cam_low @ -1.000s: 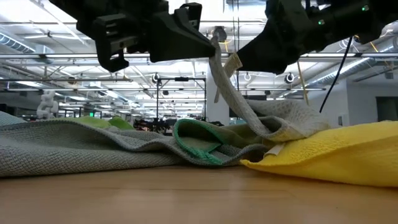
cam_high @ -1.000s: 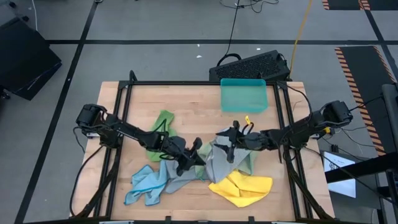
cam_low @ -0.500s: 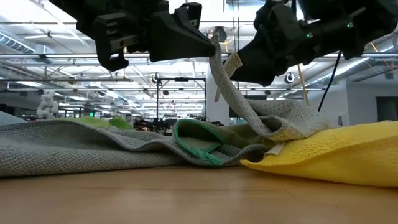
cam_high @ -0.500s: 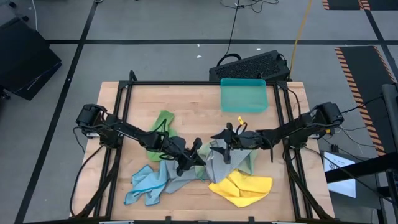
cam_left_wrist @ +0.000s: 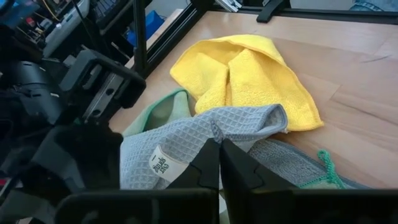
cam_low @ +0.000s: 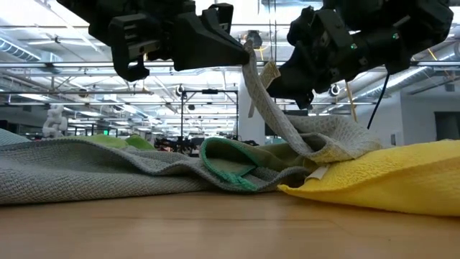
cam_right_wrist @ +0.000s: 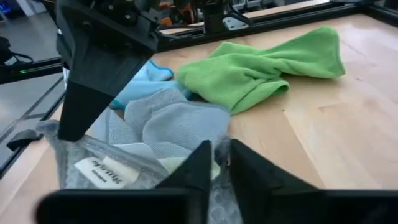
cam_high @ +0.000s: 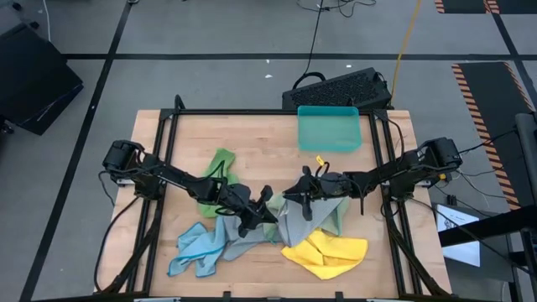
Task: Fold microfiber towels
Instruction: Fold the right gray microfiber cloth
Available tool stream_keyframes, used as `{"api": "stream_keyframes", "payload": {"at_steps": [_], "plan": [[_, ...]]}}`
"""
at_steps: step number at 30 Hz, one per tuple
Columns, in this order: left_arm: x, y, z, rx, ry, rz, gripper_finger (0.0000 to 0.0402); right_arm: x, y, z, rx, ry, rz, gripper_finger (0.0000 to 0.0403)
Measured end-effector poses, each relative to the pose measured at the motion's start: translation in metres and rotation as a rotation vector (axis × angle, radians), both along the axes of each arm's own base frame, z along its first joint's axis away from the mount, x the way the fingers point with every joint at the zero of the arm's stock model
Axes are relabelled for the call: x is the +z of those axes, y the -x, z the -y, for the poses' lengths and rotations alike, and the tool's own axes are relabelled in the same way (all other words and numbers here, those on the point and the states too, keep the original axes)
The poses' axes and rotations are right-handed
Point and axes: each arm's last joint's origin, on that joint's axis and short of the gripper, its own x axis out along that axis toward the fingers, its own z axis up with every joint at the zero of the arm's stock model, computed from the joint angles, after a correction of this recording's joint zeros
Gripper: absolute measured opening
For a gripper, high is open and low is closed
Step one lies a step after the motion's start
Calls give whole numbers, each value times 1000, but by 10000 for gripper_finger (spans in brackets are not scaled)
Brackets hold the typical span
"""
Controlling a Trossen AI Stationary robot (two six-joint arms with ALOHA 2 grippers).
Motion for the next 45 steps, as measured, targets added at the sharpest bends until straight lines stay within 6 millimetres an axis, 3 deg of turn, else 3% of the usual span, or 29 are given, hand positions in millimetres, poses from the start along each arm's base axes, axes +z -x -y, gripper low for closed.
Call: {"api": "stream_keyframes", "payload": {"at_steps": [3,13,26,32,45], "plan": [[0,0,0,3,4,-4,15,0,0,-1,56,18,-2,7],[-6,3,-3,95,-30,-73,10,29,19,-15,154,12,20,3],[38,52,-4,440,-7,-214,11,58,63,-50,128,102,3,3],[41,70,1,555,-54,-257,8,72,78,-64,116,106,76,3],[44,74,3,636,-88,-221,7,80,89,-74,67,154,132,4]]}}
